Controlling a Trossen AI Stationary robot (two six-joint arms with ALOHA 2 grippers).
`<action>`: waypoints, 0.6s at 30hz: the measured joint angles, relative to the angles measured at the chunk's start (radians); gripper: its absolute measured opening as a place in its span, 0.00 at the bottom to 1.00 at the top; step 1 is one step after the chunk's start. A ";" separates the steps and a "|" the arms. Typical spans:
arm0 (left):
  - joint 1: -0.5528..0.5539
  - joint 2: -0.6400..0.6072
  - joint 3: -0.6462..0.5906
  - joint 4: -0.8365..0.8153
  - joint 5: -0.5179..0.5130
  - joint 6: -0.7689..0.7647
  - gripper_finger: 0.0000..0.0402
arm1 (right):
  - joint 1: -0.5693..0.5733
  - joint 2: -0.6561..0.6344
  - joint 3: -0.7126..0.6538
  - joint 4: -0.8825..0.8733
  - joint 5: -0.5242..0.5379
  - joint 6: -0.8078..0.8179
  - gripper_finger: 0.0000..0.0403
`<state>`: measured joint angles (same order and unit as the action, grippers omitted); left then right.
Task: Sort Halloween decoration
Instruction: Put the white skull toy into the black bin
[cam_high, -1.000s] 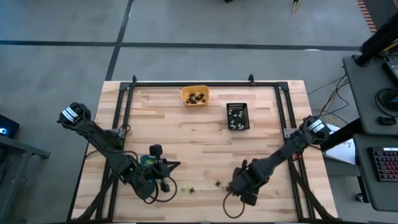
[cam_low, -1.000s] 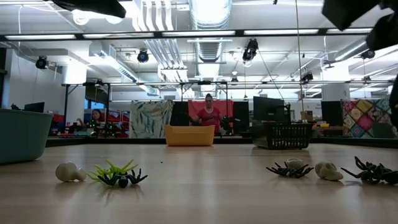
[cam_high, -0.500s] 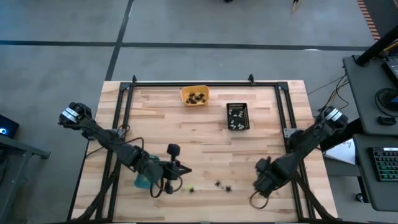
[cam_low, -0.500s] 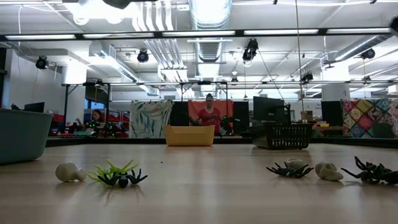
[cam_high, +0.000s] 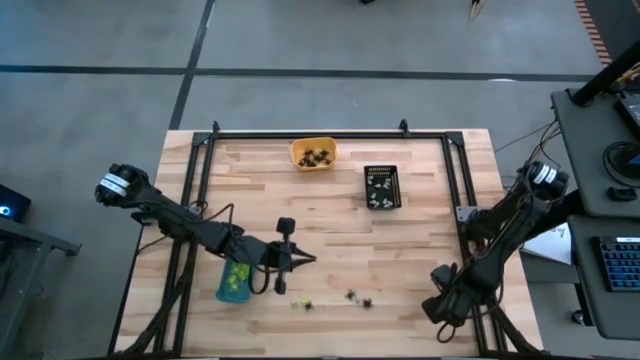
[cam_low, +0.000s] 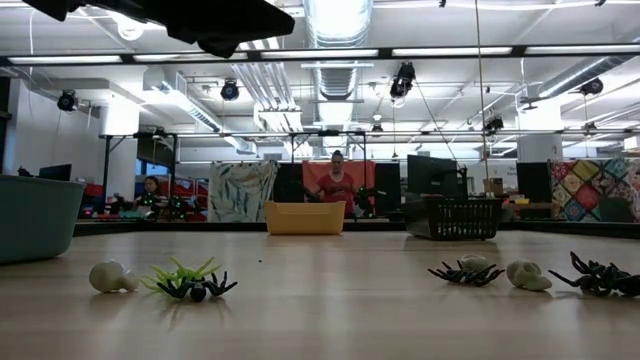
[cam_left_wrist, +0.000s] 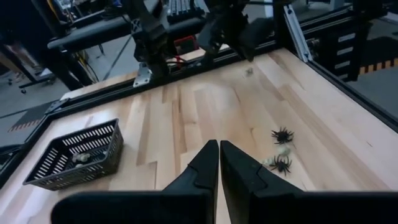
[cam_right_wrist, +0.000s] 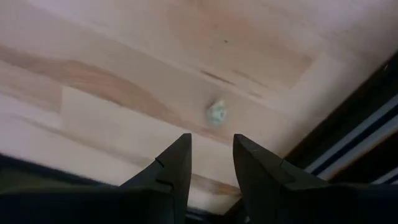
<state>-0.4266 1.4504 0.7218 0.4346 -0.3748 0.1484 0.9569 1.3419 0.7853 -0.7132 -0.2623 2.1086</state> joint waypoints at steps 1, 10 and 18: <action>0.002 -0.001 0.000 0.002 0.000 0.001 0.00 | 0.001 0.009 0.000 0.001 0.000 0.001 0.27; 0.010 -0.001 0.020 0.000 0.000 0.029 0.00 | 0.000 0.086 0.007 0.012 -0.014 -0.019 0.27; 0.010 -0.001 0.026 0.000 0.000 0.042 0.00 | 0.000 0.130 0.008 0.012 -0.015 -0.056 0.27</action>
<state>-0.4168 1.4490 0.7475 0.4343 -0.3744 0.1902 0.9566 1.4717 0.7929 -0.7017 -0.2775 2.0523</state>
